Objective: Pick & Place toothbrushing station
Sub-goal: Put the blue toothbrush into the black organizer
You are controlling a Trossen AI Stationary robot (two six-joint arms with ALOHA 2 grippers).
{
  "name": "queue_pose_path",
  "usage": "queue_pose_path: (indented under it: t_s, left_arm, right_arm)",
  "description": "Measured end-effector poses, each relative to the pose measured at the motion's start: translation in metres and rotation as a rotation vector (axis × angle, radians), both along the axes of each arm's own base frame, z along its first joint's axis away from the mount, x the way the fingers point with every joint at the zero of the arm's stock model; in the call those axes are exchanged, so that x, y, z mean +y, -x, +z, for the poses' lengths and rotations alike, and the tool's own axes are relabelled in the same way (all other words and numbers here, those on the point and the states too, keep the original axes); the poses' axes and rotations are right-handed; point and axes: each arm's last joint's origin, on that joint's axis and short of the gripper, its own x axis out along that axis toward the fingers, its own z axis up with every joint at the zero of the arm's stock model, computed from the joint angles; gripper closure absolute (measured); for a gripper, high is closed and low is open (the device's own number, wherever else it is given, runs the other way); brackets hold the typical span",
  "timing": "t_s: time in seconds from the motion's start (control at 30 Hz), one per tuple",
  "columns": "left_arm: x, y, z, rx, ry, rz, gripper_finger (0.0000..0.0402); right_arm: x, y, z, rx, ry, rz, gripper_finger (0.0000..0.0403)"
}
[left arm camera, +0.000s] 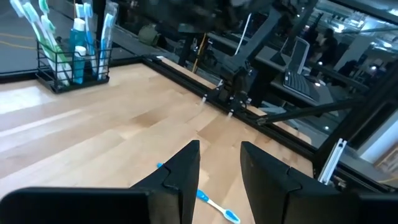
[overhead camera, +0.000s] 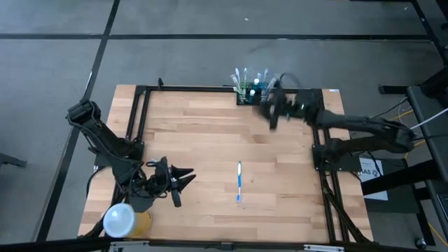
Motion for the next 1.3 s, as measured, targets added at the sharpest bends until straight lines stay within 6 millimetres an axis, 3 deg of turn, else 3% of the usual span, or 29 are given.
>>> queue_pose_path:
  t_s: [0.1, 0.23, 0.37, 0.47, 0.67, 0.8, 1.0, 1.3]
  left_arm:
    - [-0.003, 0.004, 0.001, -0.009, -0.011, 0.003, 0.029]
    - [-0.008, 0.008, 0.007, -0.044, -0.012, 0.001, 0.029]
    - [-0.012, 0.009, 0.014, -0.076, -0.004, -0.004, 0.029]
    - [-0.012, 0.008, 0.019, -0.092, -0.012, -0.005, 0.029]
    - [-0.012, 0.006, 0.028, -0.123, -0.017, -0.005, 0.029]
    - [-0.014, 0.007, 0.032, -0.137, -0.013, -0.013, 0.029]
    - [-0.018, 0.008, 0.041, -0.134, -0.031, -0.026, 0.029]
    - [-0.019, 0.009, 0.046, -0.127, -0.06, 0.001, 0.029]
  right_arm:
    - [0.06, -0.008, -0.006, 0.113, -0.114, 0.271, 0.0244]
    - [0.129, -0.009, -0.008, 0.235, -0.134, 0.555, 0.0257]
    - [0.184, -0.015, 0.001, 0.34, 0.046, 0.799, 0.0268]
    - [0.213, -0.035, 0.008, 0.36, 0.248, 0.923, 0.0279]
    - [0.237, -0.096, -0.023, 0.575, 0.548, 1.112, 0.0298]
    - [0.238, -0.121, -0.049, 0.725, 0.735, 1.231, 0.0306]
    - [0.25, -0.131, -0.071, 0.708, 0.951, 1.376, 0.0311]
    - [0.251, -0.147, -0.091, 0.636, 1.115, 1.364, 0.0311]
